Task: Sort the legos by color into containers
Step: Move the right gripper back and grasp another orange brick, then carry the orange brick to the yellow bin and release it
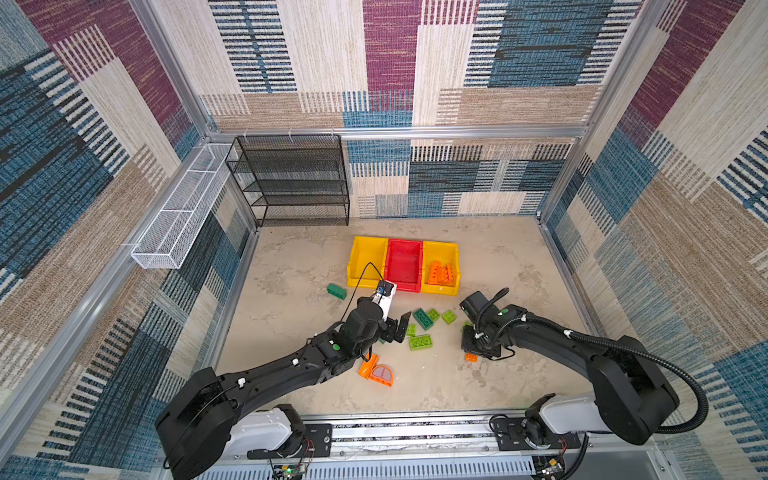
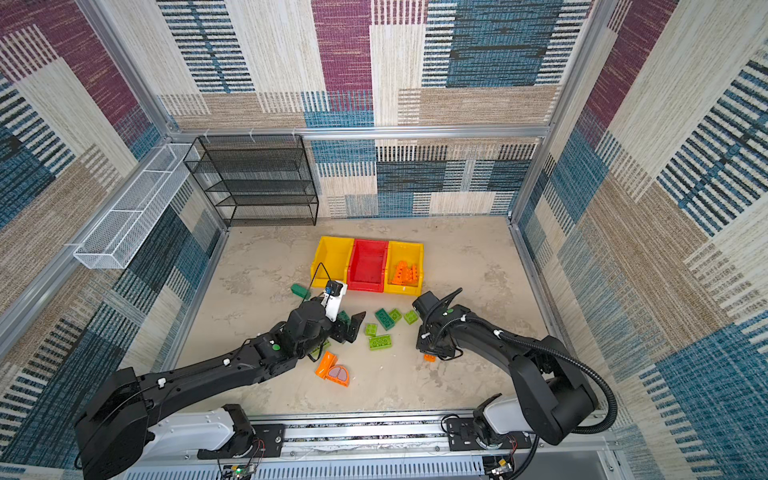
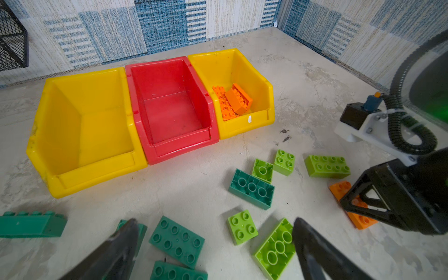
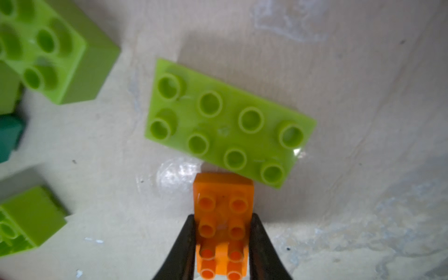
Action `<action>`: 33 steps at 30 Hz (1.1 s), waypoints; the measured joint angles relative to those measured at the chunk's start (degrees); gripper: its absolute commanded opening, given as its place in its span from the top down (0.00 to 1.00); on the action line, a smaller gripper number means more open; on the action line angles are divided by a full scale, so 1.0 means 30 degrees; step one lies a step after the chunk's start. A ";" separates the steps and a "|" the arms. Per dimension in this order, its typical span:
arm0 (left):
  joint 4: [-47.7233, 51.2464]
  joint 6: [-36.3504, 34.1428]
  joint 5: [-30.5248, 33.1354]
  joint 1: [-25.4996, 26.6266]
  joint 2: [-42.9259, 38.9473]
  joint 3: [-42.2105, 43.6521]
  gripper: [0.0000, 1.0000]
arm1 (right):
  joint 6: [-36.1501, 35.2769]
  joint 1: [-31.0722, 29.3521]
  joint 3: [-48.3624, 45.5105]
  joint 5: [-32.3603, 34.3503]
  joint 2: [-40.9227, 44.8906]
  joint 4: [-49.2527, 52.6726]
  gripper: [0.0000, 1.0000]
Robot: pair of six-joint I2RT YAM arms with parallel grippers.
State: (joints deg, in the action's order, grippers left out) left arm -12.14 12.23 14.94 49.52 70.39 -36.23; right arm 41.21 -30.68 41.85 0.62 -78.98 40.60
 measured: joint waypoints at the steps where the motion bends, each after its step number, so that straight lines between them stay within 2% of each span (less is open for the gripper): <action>1: -0.0007 0.0007 0.0124 0.0000 0.0000 0.0007 0.01 | -0.0044 0.0000 0.0372 -0.0044 0.0182 0.0175 0.72; 5: 0.0007 0.0007 0.0503 0.0000 0.0029 0.0000 0.01 | -0.0168 0.0007 0.2353 -0.0146 0.0750 0.0561 0.71; 8: 0.0146 0.0000 0.0641 0.0000 0.0080 -0.0015 0.01 | -0.0619 0.0255 0.4503 -0.0240 0.0168 0.0721 0.71; 21: 0.1209 -0.0007 0.1821 -0.0022 -0.1100 -0.0022 0.01 | -0.4546 0.2820 1.4440 -0.0015 -0.8510 -0.0168 0.69; 23: 0.1435 -0.0007 0.2018 -0.0051 -0.1472 -0.0007 0.01 | -0.5042 0.2841 1.5548 -0.0066 -0.9755 -0.0197 0.62; 29: 0.2528 0.0029 0.2987 -0.0051 -0.2237 -0.0015 0.01 | -0.6229 0.2856 1.7595 -0.0204 -1.1708 -0.0117 0.28; 33: 0.3701 0.0532 0.3861 -0.0087 -0.2645 -0.0029 0.01 | -0.6768 0.2863 1.8600 -0.0204 -1.1810 -0.0109 0.19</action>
State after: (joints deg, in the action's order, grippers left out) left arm -1.04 13.82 26.52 49.25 62.46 -36.32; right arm 20.91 -22.09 97.65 0.01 -114.41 40.27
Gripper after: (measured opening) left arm 0.989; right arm 0.782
